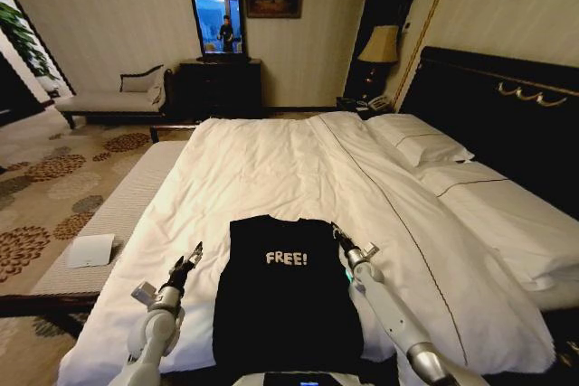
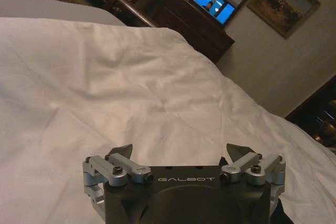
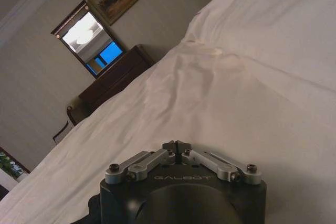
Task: Fold the clothes on the bed.
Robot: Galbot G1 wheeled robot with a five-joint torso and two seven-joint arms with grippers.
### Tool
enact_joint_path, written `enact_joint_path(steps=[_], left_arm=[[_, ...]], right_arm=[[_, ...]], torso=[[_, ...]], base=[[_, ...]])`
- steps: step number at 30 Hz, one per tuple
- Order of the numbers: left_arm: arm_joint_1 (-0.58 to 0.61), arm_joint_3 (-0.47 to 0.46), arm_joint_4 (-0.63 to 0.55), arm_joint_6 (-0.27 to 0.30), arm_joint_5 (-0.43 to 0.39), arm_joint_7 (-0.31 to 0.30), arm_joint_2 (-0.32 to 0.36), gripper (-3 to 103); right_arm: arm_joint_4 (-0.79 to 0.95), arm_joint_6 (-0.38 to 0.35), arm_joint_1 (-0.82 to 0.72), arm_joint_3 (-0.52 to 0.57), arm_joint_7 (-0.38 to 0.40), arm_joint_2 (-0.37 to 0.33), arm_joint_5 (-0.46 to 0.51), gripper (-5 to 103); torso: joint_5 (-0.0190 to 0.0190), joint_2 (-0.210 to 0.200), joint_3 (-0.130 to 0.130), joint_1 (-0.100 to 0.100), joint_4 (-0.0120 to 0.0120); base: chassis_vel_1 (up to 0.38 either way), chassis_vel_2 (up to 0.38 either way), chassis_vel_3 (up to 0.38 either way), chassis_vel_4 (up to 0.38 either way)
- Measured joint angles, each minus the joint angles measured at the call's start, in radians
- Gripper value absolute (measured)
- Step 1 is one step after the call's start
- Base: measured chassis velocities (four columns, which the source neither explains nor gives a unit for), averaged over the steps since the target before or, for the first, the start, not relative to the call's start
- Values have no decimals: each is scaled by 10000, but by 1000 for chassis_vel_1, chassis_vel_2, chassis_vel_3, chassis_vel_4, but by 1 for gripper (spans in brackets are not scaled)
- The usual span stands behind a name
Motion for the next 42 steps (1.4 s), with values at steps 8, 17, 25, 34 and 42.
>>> enact_joint_path(steps=[8,17,25,34,42], left_arm=[[-848,413,796,40,-160,82,369,100],[-3578,1826,2802,299,65,237,-29,100],[-5607,3003,5344,229,964,505,-660,100],[-6246,3170,6479,157,1074,617,-934,100],[-6027,3088,6395,-21,1114,670,-949,74]], right_arm=[[623,364,-344,134,-30,-93,253,0],[1044,738,-600,96,149,-293,289,0],[1287,757,-585,84,396,-340,55,0],[1286,764,-646,76,467,-168,-272,0],[1513,770,-726,75,573,-228,-365,0]], torso=[[0,1,0,-1,0],[0,0,1,0,-3],[0,0,0,-1,-2],[1,0,0,1,-3],[0,1,-1,-1,-2]], base=[[0,0,0,0],[0,0,0,0],[0,0,0,0],[0,0,0,0],[0,0,0,0]])
